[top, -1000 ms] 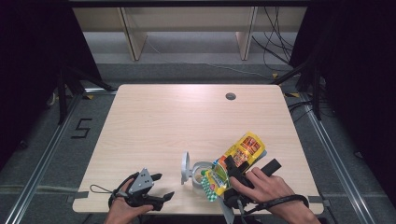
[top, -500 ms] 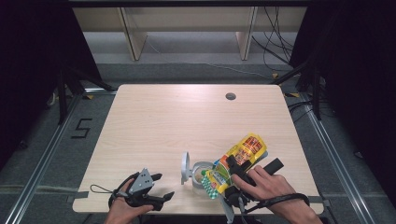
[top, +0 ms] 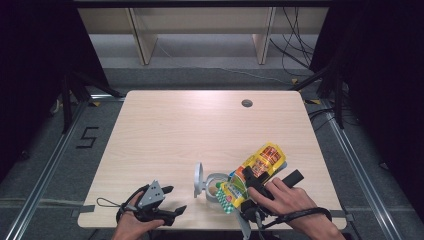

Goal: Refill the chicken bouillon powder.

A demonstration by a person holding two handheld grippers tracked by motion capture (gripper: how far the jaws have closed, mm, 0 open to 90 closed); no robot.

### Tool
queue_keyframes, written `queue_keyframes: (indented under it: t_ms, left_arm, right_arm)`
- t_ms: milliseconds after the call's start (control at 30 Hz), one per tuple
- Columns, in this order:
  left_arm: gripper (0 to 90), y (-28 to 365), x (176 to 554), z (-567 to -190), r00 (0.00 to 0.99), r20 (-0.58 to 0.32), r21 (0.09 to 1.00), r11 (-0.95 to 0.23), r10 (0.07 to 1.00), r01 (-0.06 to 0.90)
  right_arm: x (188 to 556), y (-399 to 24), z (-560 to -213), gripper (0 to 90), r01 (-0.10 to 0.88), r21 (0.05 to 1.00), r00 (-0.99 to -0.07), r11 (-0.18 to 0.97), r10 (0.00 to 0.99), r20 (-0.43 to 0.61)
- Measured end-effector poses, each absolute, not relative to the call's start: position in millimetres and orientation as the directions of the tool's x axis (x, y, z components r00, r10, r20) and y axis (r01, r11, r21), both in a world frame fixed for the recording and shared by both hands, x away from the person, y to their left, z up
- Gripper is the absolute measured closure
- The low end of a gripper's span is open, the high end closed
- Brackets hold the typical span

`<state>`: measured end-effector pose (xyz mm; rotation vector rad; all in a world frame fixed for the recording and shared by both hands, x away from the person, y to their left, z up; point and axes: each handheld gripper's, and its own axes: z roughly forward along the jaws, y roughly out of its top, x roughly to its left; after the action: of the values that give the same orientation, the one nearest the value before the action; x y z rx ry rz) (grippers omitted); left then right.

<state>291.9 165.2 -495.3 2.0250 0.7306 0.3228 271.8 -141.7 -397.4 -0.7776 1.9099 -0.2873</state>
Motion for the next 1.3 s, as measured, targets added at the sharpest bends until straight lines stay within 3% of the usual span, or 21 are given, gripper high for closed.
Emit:
queue_keyframes:
  t_ms: [333,667,733,1300]
  left_arm:
    - [21.9,165,292,-495,0.789,-0.060,0.841,-0.396,0.611,0.370]
    - [21.9,166,292,-495,0.790,-0.055,0.835,-0.407,0.610,0.372]
    - [21.9,165,292,-495,0.787,-0.064,0.838,-0.395,0.613,0.375]
    - [21.9,165,292,-495,0.788,-0.062,0.837,-0.398,0.612,0.375]
  right_arm:
    - [269,-136,-398,60.9,-0.386,-0.567,-0.246,0.728,-0.674,-0.697]
    - [269,-135,-400,60.9,-0.385,-0.562,-0.243,0.732,-0.668,-0.703]
    - [271,-133,-397,60.9,-0.402,-0.601,-0.219,0.690,-0.710,-0.669]
    - [269,-134,-398,60.9,-0.408,-0.610,-0.208,0.679,-0.720,-0.662]
